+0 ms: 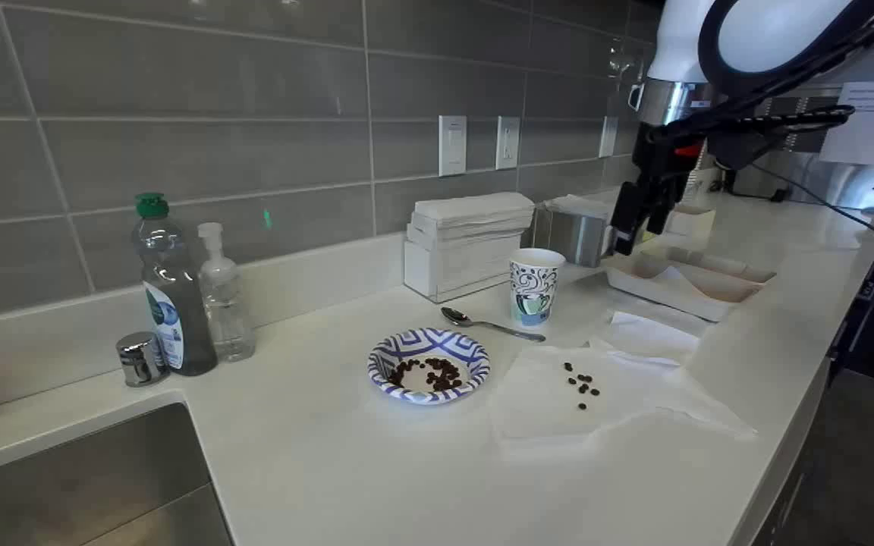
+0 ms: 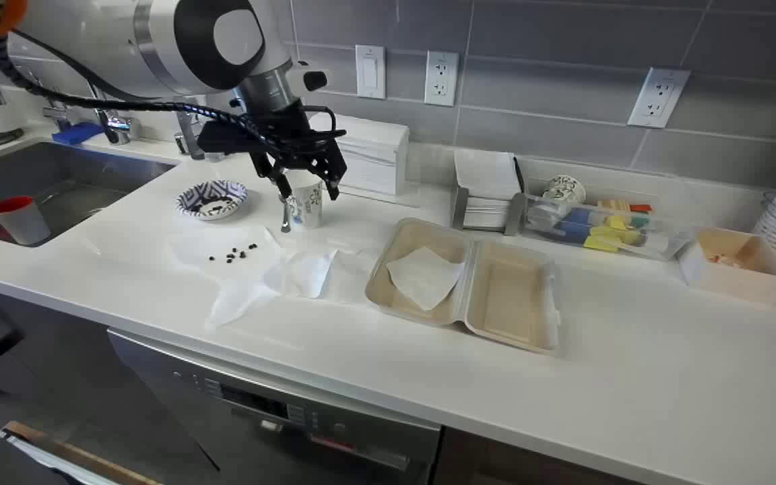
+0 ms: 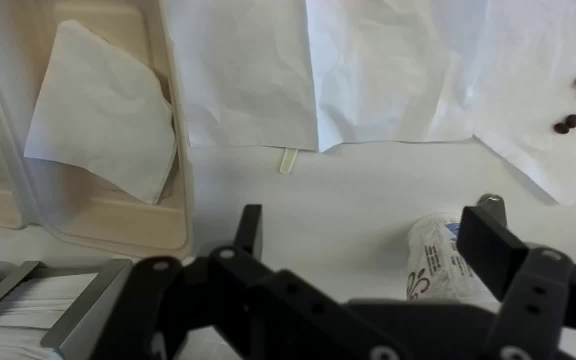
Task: Pick up the knife from the counter and put it in the cup
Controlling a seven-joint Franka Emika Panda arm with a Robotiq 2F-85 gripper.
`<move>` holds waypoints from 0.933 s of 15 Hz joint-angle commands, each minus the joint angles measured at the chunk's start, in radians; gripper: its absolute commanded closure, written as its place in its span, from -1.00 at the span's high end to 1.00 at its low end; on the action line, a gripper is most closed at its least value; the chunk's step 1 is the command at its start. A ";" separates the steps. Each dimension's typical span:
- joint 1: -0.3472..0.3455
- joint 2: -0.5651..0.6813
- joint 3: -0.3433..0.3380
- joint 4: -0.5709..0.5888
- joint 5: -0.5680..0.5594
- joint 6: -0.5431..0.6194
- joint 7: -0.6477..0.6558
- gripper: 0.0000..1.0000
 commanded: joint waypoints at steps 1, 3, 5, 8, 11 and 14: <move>0.009 0.000 -0.008 0.001 -0.002 -0.003 0.002 1.00; 0.009 0.000 -0.008 0.001 -0.002 -0.003 0.002 1.00; 0.009 0.000 -0.008 0.001 -0.002 -0.003 0.002 1.00; 0.009 0.000 -0.008 0.001 -0.002 -0.003 0.002 1.00; 0.005 0.044 -0.019 0.028 0.018 -0.001 0.009 1.00; 0.007 0.097 -0.046 0.060 0.064 0.001 -0.015 1.00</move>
